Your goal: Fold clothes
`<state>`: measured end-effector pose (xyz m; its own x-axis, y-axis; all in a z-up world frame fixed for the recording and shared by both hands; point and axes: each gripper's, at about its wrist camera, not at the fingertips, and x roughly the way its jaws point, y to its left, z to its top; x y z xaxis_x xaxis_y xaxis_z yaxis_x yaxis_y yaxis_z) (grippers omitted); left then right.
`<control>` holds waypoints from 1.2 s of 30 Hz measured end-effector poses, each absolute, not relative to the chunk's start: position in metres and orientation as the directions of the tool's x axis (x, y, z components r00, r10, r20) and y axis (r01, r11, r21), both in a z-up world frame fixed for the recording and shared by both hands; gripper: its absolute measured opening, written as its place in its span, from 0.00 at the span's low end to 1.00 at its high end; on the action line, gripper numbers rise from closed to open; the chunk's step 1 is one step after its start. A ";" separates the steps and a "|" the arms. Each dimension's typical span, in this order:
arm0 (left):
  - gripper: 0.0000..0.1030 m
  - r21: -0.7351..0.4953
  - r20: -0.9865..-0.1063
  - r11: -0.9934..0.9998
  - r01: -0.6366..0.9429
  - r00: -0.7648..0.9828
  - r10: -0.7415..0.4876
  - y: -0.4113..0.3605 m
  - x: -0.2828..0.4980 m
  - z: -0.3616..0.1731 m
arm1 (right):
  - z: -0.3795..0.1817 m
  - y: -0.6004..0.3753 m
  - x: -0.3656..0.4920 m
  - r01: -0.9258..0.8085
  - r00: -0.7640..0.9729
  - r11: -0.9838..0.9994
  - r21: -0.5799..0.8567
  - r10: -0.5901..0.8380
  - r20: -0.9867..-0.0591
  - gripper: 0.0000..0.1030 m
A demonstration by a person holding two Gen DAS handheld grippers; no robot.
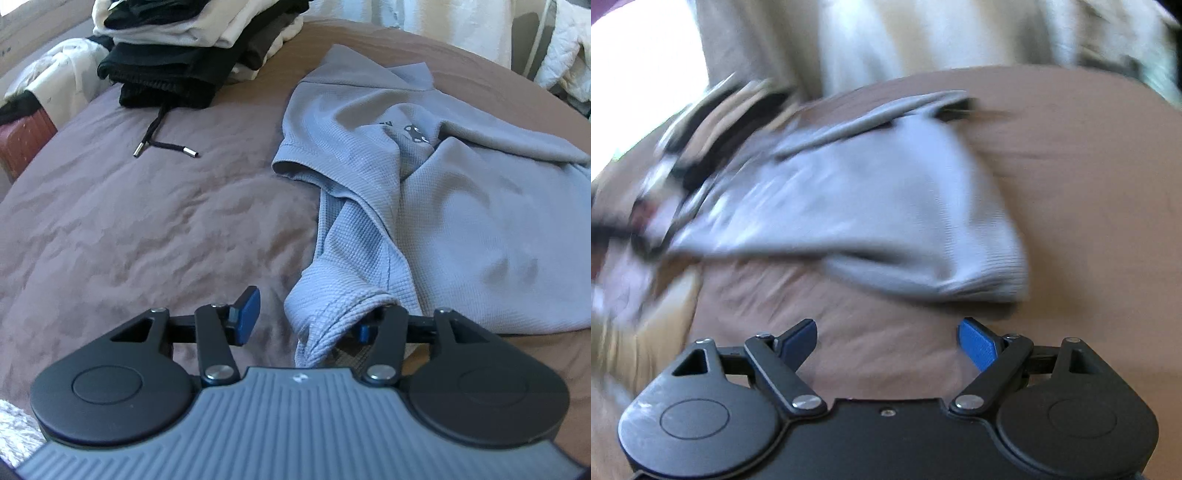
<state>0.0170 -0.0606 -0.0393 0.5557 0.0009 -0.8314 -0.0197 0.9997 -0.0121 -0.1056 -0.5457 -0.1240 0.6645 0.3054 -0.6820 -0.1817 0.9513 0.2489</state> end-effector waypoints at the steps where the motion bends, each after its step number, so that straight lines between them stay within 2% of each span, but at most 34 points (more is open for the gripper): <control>1: 0.48 -0.010 -0.831 1.000 -0.016 0.556 0.000 -0.061 0.017 -0.040 | -0.122 -0.541 -0.110 -0.208 0.663 0.956 0.208 0.294 -0.688 0.85; 4: 0.49 -0.023 -0.838 0.999 -0.032 0.546 -0.002 -0.060 0.018 -0.045 | -0.115 -0.556 -0.116 -0.146 0.675 0.970 0.193 0.241 -0.697 0.85; 6: 0.49 -0.041 -0.843 0.998 -0.042 0.538 -0.012 -0.058 0.018 -0.047 | -0.108 -0.576 -0.122 -0.059 0.705 0.987 0.149 0.147 -0.694 0.85; 8: 0.49 -0.052 -0.843 0.997 -0.051 0.538 -0.017 -0.056 0.018 -0.047 | -0.100 -0.599 -0.126 0.098 0.725 0.995 0.033 -0.048 -0.688 0.85; 11: 0.49 -0.062 -0.843 0.996 -0.069 0.538 -0.015 -0.053 0.018 -0.046 | -0.093 -0.636 -0.130 0.406 0.651 0.907 -0.110 -0.371 -0.662 0.85; 14: 0.49 -0.075 -0.846 0.994 -0.081 0.533 -0.020 -0.051 0.019 -0.046 | -0.081 -0.666 -0.150 0.504 0.679 0.859 0.084 -0.334 -0.654 0.85; 17: 0.49 -0.086 -0.847 0.992 -0.092 0.531 -0.024 -0.050 0.020 -0.047 | -0.072 -0.676 -0.161 0.414 0.782 0.840 0.352 -0.129 -0.610 0.85; 21: 0.51 -0.094 -0.842 0.992 -0.082 0.538 -0.035 -0.050 0.022 -0.051 | -0.072 -0.674 -0.160 0.356 0.826 0.829 0.431 -0.062 -0.561 0.85; 22: 0.55 -0.101 -0.846 0.992 -0.075 0.531 -0.046 -0.051 0.023 -0.055 | -0.079 -0.671 -0.156 0.327 0.826 0.825 0.461 -0.013 -0.563 0.85; 24: 0.55 -0.115 -0.853 0.991 -0.063 0.517 -0.066 -0.052 0.026 -0.064 | -0.102 -0.661 -0.148 0.276 0.818 0.776 0.567 0.120 -0.562 0.83; 25: 0.49 -0.122 -0.857 0.991 -0.057 0.510 -0.077 -0.053 0.028 -0.068 | -0.116 -0.649 -0.142 0.255 0.811 0.741 0.621 0.186 -0.555 0.82; 26: 0.36 -0.132 -0.861 0.990 -0.050 0.501 -0.090 -0.054 0.030 -0.072 | -0.130 -0.634 -0.136 0.241 0.801 0.711 0.661 0.238 -0.549 0.79; 27: 0.03 -0.165 -0.872 0.986 -0.035 0.471 -0.129 -0.053 0.033 -0.075 | -0.141 -0.621 -0.134 0.241 0.799 0.693 0.680 0.256 -0.545 0.79; 30: 0.04 -0.157 -0.866 0.987 -0.030 0.484 -0.123 -0.053 0.039 -0.064 | -0.148 -0.605 -0.127 0.248 0.837 0.688 0.683 0.203 -0.508 0.79; 31: 0.04 -0.130 -0.852 0.992 -0.010 0.512 -0.107 -0.054 0.042 -0.055 | -0.144 -0.605 -0.121 0.235 0.840 0.703 0.672 0.201 -0.504 0.77; 32: 0.04 -0.102 -0.837 0.995 0.010 0.539 -0.092 -0.056 0.046 -0.046 | -0.139 -0.605 -0.110 0.215 0.831 0.735 0.643 0.207 -0.515 0.56; 33: 0.04 -0.082 -0.822 0.996 0.026 0.564 -0.082 -0.058 0.051 -0.037 | -0.133 -0.606 -0.099 0.195 0.822 0.765 0.613 0.213 -0.527 0.17; 34: 0.04 -0.077 -0.810 0.996 0.035 0.581 -0.082 -0.061 0.058 -0.029 | -0.127 -0.607 -0.089 0.181 0.816 0.794 0.580 0.208 -0.539 0.09; 36: 0.04 -0.064 -0.783 0.997 0.052 0.616 -0.082 -0.066 0.069 -0.014 | -0.113 -0.614 -0.077 0.178 0.823 0.840 0.512 0.158 -0.546 0.09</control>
<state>0.0695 -0.0655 -0.0140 0.6163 -0.0820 -0.7832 0.0517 0.9966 -0.0637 -0.0769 -0.6141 -0.1126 0.8225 0.1584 -0.5462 0.1782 0.8403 0.5120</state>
